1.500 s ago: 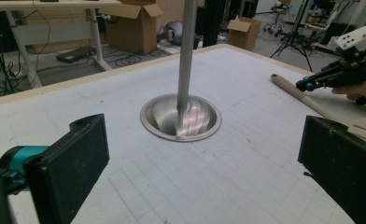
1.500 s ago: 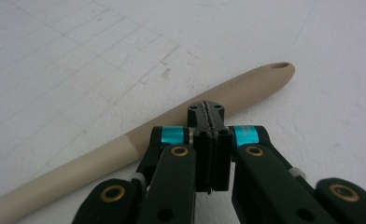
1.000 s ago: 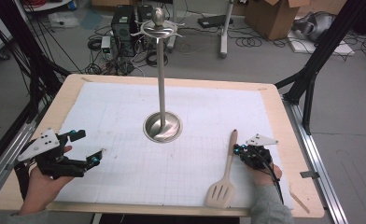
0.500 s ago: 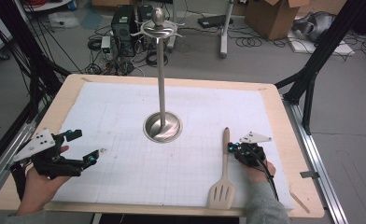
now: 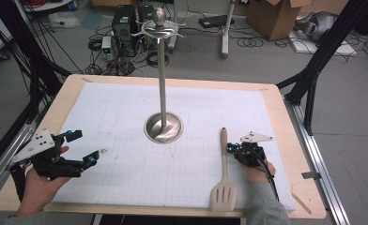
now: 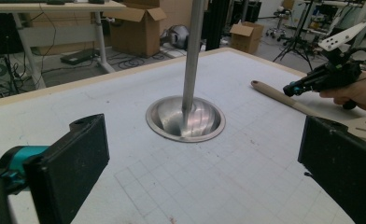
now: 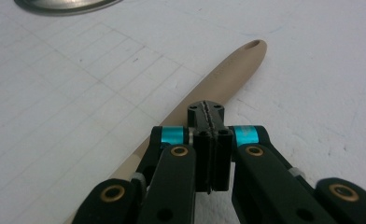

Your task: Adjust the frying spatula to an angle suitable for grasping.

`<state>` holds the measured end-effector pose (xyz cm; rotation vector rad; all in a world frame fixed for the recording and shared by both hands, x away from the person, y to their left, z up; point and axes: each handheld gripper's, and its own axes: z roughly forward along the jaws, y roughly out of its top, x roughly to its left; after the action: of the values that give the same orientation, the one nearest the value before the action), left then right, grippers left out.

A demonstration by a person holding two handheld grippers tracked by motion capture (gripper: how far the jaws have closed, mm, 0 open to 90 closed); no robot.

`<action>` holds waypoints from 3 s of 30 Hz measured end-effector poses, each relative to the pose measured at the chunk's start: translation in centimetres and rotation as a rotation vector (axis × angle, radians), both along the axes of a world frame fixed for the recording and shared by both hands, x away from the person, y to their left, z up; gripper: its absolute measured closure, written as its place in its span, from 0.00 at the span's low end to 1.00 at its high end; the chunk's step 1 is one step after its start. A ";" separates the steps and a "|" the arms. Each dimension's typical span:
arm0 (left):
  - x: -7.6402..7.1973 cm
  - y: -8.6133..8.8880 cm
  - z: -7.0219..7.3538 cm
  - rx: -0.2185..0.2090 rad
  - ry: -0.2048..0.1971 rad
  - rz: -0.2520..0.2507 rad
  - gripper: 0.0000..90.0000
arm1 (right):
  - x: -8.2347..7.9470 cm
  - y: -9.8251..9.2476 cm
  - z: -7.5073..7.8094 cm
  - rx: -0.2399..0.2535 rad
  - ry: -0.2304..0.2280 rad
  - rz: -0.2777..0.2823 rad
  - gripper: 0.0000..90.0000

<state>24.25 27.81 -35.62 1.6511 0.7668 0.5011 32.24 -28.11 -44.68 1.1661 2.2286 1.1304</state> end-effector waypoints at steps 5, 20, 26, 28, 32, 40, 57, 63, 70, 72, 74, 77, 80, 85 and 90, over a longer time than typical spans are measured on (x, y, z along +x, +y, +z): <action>0.0 0.0 0.0 -0.001 0.000 0.001 0.03 | -1.9 0.4 1.2 -0.007 -0.044 0.087 1.00; 0.0 -0.7 0.1 0.007 0.000 -0.014 0.03 | -3.2 2.4 0.4 -0.039 -0.005 0.237 1.00; 0.0 -0.7 0.0 0.012 0.003 -0.009 0.03 | -3.6 2.4 -0.2 -0.034 0.014 0.249 1.00; 0.1 -0.7 0.0 0.012 0.003 -0.009 0.03 | -3.8 2.4 -0.2 -0.043 0.020 0.268 1.00; 0.2 -0.7 -0.2 0.017 0.008 -0.013 0.03 | -4.1 2.7 -0.2 -0.080 0.028 0.294 1.00; 0.2 -0.7 -0.3 0.017 0.012 -0.012 0.03 | -4.5 2.2 0.0 -0.088 0.042 0.310 1.00; 0.2 -0.7 -0.4 0.021 0.015 -0.012 0.03 | -5.7 0.2 -0.3 -0.047 0.013 0.308 1.00; 0.2 -0.7 -0.4 0.019 0.013 -0.012 0.03 | -6.2 -0.7 -0.4 -0.037 0.009 0.312 1.00; 0.2 -0.7 -0.4 0.019 0.012 -0.010 0.03 | -6.8 -1.8 -0.4 -0.036 0.008 0.311 1.00; 0.2 -0.7 -0.4 0.019 0.013 -0.010 0.03 | -7.1 -2.1 -0.4 -0.028 0.017 0.309 1.00; 0.2 -0.8 -0.4 0.021 0.013 -0.010 0.03 | -7.2 -2.4 -0.3 -0.033 0.013 0.309 1.00; 0.2 -0.8 -0.4 0.023 0.014 -0.010 0.03 | -7.5 -2.9 -0.4 -0.027 0.018 0.307 1.00; 0.2 -0.8 -0.4 0.023 0.015 -0.010 0.03 | -7.5 -3.1 -0.3 -0.028 0.020 0.304 1.00; 0.3 -0.9 -0.5 0.027 0.017 -0.013 0.03 | -7.1 -3.2 -0.2 -0.005 0.035 0.279 1.00; 0.4 -1.0 -0.7 0.032 0.021 -0.011 0.03 | -6.3 -4.5 0.7 0.045 -0.007 0.199 1.00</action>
<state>24.64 26.81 -36.30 1.6917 0.7684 0.4906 25.96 -32.63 -43.96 0.9718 2.3675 1.2647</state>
